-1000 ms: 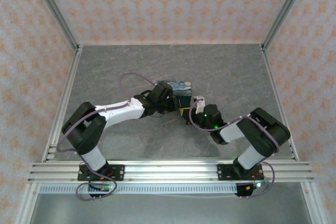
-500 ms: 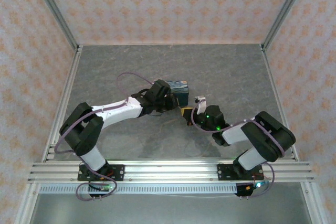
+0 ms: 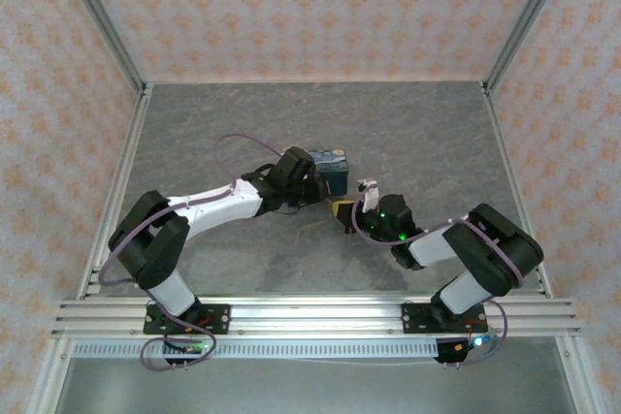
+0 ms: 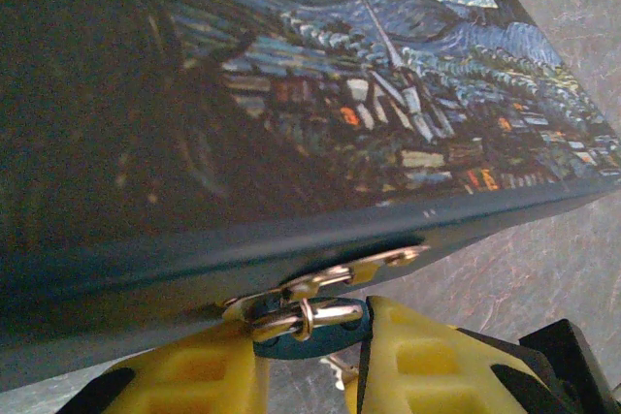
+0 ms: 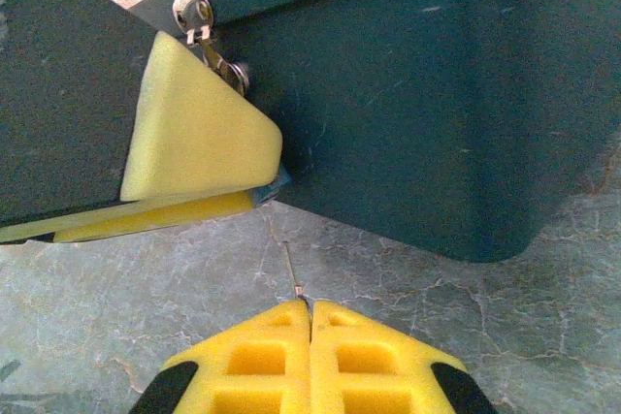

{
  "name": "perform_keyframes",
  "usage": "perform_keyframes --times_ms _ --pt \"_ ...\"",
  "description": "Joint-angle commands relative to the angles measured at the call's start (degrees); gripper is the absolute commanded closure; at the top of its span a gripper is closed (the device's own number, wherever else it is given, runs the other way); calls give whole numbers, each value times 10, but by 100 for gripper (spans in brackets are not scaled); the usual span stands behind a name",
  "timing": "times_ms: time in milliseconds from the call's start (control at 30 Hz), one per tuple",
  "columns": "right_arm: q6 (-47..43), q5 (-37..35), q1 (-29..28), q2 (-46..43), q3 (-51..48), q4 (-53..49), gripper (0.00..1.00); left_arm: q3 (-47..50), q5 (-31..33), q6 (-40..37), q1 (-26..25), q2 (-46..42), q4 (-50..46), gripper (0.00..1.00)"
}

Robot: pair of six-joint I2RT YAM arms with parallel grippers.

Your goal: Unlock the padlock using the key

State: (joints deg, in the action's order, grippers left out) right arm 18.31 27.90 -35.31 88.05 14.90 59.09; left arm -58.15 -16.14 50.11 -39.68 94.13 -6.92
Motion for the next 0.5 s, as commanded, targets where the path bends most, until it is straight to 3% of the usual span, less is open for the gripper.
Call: perform_keyframes --times_ms 0,467 --pt "-11 10 -5 6 12 28 100 -25 -1 4 4 -24 8 74" --pt "-8 12 -5 4 16 35 100 -26 -5 2 5 -20 6 74"
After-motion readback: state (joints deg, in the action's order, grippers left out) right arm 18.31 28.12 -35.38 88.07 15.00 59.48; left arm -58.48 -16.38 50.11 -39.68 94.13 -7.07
